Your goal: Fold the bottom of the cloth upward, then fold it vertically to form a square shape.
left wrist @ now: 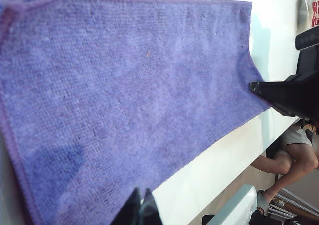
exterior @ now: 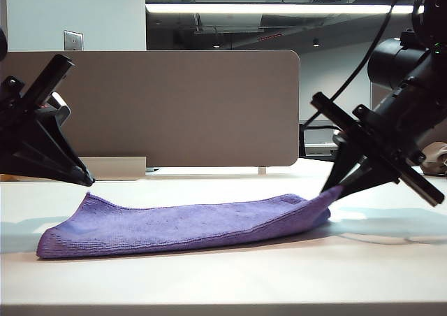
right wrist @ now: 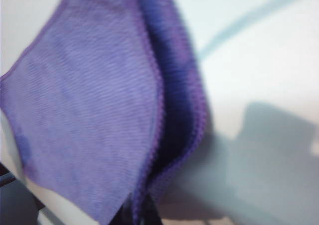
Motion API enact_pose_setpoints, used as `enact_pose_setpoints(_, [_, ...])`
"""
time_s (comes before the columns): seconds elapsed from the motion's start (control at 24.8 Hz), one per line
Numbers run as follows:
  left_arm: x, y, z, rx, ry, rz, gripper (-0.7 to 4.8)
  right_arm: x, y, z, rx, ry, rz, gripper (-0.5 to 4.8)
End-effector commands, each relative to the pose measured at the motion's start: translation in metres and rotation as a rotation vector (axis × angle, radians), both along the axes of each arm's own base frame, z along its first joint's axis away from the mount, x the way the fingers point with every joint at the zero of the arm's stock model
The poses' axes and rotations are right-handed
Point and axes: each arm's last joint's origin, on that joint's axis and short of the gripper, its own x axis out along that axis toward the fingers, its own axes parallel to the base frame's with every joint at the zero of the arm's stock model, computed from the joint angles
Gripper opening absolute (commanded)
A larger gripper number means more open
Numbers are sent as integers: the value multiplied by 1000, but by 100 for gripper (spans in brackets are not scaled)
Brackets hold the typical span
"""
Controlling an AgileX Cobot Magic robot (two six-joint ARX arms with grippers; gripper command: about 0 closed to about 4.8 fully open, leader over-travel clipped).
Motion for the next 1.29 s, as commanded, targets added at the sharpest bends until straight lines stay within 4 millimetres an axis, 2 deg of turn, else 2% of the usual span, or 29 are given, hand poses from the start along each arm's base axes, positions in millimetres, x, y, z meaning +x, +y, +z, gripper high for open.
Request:
enact_pose_setpoints(0.04, [1, 0, 3, -6, -23, -8, -5, 4, 4, 10, 8, -54, 63, -7])
enact_pose_setpoints(0.28, [1, 0, 22, -17, -112, -7, -5, 6, 17, 32, -46, -101, 175, -7])
enact_pose_setpoints(0.32, [1, 0, 32, -18, -150, -1, -5, 4, 25, 35, -43, -110, 199, -7])
enact_pose_setpoints(0.4, [-3, 1, 41, -9, -181, 9, -5, 0, 41, 38, -35, -129, 256, -7])
enact_pose_setpoints(0.69, [-10, 2, 41, 7, -148, -7, -5, -16, 79, 41, -8, -177, 381, -7])
enact_pose_setpoints(0.85, [-16, 4, 50, 20, -177, 10, -5, -23, 97, 44, 12, -197, 418, -7])
enact_pose_setpoints(1.05, [-28, 23, 64, 44, -222, 90, -5, -28, 117, 55, 44, -241, 443, -7])
enact_pose_setpoints(1.17, [-41, 41, 74, 63, -247, 163, -5, -28, 130, 63, 77, -281, 431, -7])
enact_pose_setpoints(1.29, [-55, 52, 80, 92, -266, 201, -5, -27, 140, 62, 106, -277, 408, -7])
